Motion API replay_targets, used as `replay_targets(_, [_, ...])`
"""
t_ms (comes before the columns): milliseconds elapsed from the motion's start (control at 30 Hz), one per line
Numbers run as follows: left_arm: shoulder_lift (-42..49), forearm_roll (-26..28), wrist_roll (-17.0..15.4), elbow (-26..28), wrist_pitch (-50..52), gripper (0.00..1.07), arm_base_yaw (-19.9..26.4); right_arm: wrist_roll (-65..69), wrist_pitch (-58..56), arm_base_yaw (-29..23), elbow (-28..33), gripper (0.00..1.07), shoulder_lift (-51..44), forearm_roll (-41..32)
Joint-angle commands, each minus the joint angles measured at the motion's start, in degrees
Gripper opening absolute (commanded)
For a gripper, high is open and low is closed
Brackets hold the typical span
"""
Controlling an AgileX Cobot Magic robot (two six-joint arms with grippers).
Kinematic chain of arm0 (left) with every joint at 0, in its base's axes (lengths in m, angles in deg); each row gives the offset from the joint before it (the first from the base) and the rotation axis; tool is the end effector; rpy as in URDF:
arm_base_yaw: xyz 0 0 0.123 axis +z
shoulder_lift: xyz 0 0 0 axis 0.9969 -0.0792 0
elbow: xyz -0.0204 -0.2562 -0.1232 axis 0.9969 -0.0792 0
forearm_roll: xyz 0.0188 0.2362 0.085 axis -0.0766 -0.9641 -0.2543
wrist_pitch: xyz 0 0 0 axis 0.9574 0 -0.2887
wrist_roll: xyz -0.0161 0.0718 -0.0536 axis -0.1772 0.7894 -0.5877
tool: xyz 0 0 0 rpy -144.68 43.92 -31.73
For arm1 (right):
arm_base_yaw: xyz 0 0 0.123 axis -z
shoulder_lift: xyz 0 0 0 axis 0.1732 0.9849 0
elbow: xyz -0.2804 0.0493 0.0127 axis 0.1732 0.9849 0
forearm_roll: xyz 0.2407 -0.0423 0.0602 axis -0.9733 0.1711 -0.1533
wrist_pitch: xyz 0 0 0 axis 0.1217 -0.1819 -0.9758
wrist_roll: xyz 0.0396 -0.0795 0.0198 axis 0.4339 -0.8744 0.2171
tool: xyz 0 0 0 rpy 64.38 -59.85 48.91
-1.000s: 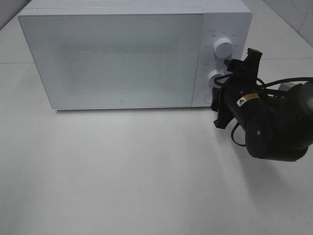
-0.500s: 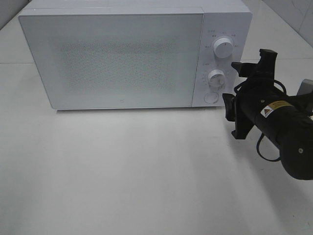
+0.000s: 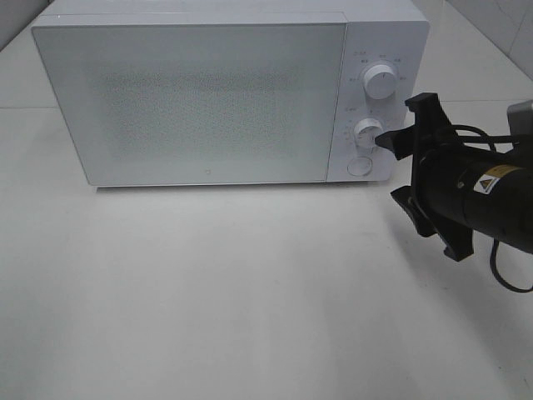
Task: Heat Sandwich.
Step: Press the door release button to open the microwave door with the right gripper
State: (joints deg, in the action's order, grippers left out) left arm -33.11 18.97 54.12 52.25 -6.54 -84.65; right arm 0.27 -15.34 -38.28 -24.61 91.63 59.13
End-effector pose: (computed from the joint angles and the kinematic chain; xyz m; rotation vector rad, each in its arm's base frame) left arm -0.0048 -0.0023 0.2783 0.0262 2.0230 0.0003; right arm 0.2327 0.1021 0.1712 1.0320 1.8248 0.9737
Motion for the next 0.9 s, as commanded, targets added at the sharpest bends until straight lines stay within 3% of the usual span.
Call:
replay_targets(33, [1.5, 0.3, 0.0, -0.2, 0.5, 1.00, 0.0, -15.0, -12.7, 2.1, -2.3, 0.68, -4.8, 0.6])
replay_targets(433, [1.5, 0.3, 0.0, -0.2, 0.5, 1.00, 0.0, -53.2, -49.5, 10.1, -13.3, 0.68, -10.7, 3.7])
replay_targets(733, [1.5, 0.3, 0.0, -0.2, 0.5, 1.00, 0.0, -61.0, -76.5, 10.3, -20.0, 0.68, -11.7, 15.4])
replay_targets(900, [1.5, 0.3, 0.0, -0.2, 0.5, 1.00, 0.0, -61.0, -85.1, 10.3, -22.3, 0.68, -14.6, 18.9])
